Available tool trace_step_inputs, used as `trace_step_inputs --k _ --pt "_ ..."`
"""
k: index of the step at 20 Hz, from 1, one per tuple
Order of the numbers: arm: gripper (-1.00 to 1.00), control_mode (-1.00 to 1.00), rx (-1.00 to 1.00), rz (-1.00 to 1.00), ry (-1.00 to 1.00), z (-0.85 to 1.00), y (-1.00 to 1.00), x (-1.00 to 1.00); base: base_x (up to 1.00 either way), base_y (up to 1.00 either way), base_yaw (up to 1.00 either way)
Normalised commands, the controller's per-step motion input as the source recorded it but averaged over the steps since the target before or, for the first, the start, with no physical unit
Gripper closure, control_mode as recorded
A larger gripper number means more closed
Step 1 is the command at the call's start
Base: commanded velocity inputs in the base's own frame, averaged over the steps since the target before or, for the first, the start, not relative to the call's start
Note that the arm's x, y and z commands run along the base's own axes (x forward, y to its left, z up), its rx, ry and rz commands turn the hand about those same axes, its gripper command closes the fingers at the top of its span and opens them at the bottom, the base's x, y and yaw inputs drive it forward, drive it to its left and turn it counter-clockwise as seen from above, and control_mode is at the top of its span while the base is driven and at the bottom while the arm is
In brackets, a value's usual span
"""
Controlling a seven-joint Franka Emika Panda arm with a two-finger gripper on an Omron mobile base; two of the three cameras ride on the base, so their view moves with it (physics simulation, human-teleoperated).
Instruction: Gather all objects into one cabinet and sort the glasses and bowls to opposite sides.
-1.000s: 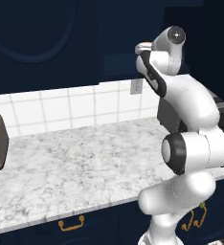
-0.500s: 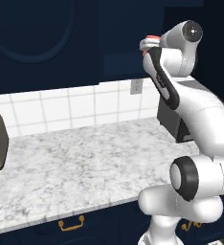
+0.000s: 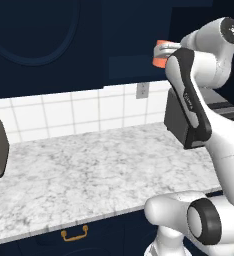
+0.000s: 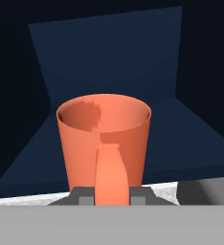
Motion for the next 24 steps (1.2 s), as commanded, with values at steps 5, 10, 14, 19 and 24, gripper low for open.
trace_step_inputs --k 5,10,14,19,24 --pt "1.00 -1.00 -0.07 0.06 0.07 0.08 0.36 -1.00 0.00 0.00 0.00" --pt "1.00 -1.00 -0.04 0.01 0.09 0.00 0.10 -1.00 0.00 0.00 0.00" --pt "1.00 -1.00 0.00 0.00 0.05 0.00 0.00 -0.51 0.00 0.00 0.00" --pt "1.00 -1.00 0.00 0.00 0.01 0.00 0.00 0.00 0.00 0.00 0.00" --pt "1.00 1.00 0.00 0.00 0.00 0.00 0.04 -0.21 -0.60 0.26 0.00"
